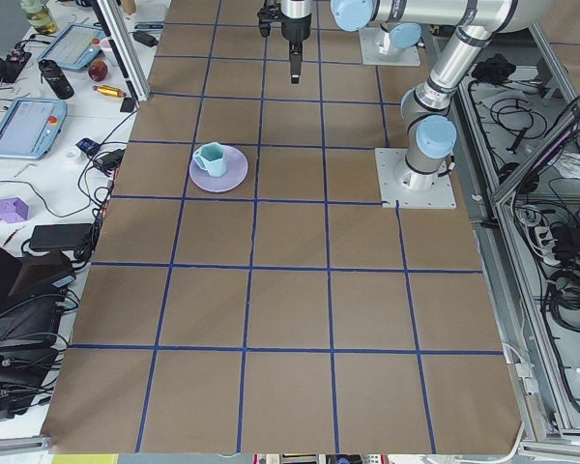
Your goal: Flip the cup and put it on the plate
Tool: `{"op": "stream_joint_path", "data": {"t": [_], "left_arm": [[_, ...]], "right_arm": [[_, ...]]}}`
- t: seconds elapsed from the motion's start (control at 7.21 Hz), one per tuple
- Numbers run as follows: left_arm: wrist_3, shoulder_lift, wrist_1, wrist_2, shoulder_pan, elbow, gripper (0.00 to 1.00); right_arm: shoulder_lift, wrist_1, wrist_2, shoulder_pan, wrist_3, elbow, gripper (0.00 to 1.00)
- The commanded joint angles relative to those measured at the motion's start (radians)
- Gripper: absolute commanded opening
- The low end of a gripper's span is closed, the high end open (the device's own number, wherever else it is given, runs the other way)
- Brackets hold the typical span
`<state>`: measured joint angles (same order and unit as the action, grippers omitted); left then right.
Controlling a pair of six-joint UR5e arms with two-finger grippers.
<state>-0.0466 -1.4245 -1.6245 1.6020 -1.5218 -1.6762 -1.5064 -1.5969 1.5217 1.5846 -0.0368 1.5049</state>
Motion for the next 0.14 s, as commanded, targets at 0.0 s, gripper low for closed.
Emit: {"op": "stream_joint_path", "data": {"t": [0.0], "left_arm": [[-0.002, 0.001, 0.000, 0.001, 0.000, 0.000, 1.00]], "right_arm": [[0.000, 0.000, 0.000, 0.000, 0.000, 0.000, 1.00]]}}
